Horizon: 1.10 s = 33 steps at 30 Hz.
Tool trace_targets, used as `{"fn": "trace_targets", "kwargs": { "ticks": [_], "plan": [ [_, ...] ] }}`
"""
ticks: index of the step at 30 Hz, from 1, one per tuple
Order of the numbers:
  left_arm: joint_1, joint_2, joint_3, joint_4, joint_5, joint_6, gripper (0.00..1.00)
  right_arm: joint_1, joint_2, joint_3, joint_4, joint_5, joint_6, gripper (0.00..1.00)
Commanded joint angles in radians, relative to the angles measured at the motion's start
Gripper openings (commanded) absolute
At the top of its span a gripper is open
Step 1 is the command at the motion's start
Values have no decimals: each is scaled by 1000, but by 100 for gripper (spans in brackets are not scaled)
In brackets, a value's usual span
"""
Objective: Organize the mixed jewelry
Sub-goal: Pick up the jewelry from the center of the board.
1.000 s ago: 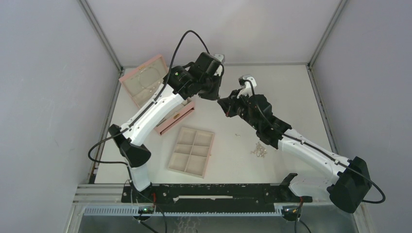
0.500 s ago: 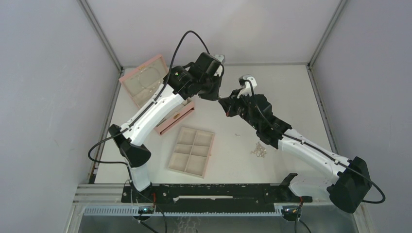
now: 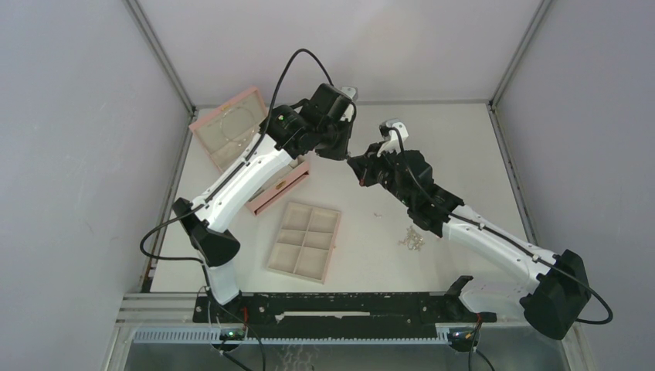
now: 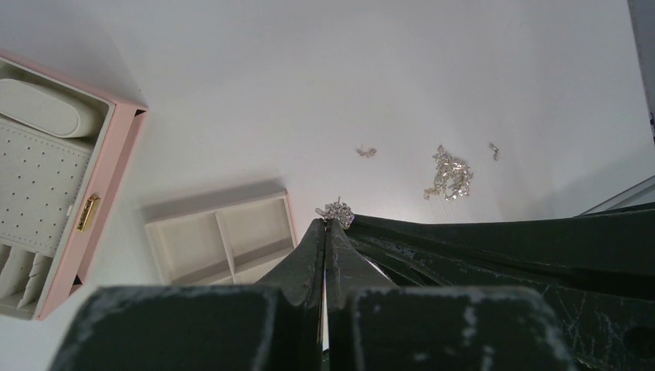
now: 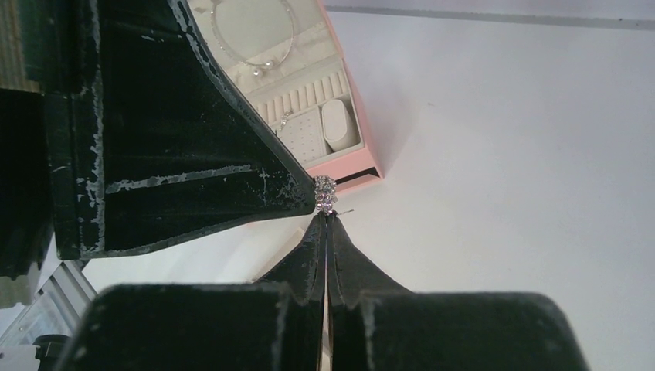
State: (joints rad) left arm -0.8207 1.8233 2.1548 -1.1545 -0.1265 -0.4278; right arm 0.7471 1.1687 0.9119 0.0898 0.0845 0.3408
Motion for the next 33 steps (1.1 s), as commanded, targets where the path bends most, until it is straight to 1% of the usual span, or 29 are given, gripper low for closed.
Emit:
{"fn": "trace_targets", "kwargs": {
  "ticks": [1, 11, 17, 26, 31, 33],
  "plan": [
    [-3, -42, 8, 10, -7, 9, 0, 3, -39, 48, -3, -5, -22, 0],
    [-2, -40, 7, 11, -7, 21, 0, 3, -54, 48, -29, -4, -26, 0],
    [-1, -38, 3, 12, 0, 33, 0, -9, -58, 48, -37, -45, -13, 0],
    [-2, -49, -12, 34, 23, 67, 0, -164, -62, 48, -43, -283, 108, 0],
    [-1, -47, -17, 40, 36, 77, 0, -208, -45, 94, -85, -398, 89, 0],
    [-3, -46, -19, 41, 41, 81, 0, -221, -38, 114, -126, -447, 80, 0]
  ]
}}
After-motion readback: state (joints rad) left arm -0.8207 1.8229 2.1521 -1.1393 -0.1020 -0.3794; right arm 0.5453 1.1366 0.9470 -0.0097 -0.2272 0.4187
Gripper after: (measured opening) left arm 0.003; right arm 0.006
